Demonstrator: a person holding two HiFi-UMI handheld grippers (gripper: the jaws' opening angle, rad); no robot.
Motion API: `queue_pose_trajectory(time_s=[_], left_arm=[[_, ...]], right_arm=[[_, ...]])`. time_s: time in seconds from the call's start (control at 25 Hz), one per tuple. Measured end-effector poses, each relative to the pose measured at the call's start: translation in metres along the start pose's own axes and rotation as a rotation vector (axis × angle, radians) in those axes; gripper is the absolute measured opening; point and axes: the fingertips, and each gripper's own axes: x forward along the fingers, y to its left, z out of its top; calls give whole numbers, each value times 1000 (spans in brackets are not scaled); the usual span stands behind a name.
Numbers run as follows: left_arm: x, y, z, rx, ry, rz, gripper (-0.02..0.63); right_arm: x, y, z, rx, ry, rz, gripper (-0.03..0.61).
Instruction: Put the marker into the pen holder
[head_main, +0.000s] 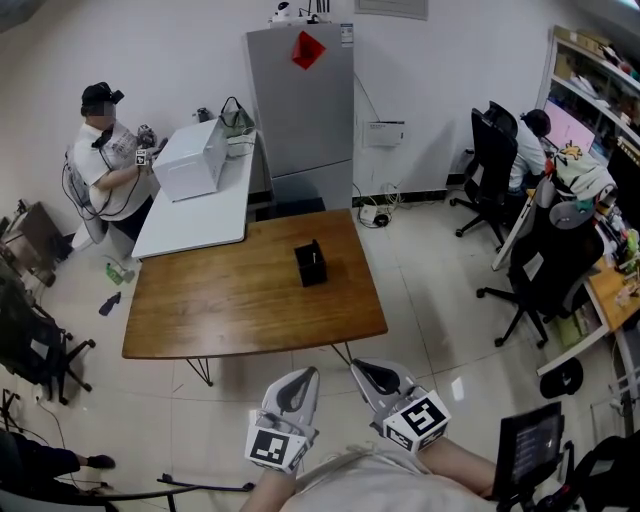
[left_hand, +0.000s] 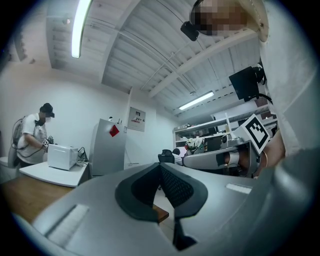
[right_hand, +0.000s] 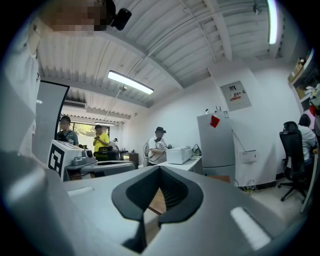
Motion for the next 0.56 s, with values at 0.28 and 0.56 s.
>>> queue_pose_trajectory(time_s=[0.28, 0.56], left_arm=[[5, 0, -1, -7, 2, -9, 14], [6, -1, -10, -7, 9, -23, 14]], right_arm=[[2, -2, -7, -9, 31, -1, 0], [5, -1, -5, -24, 27, -2, 0]])
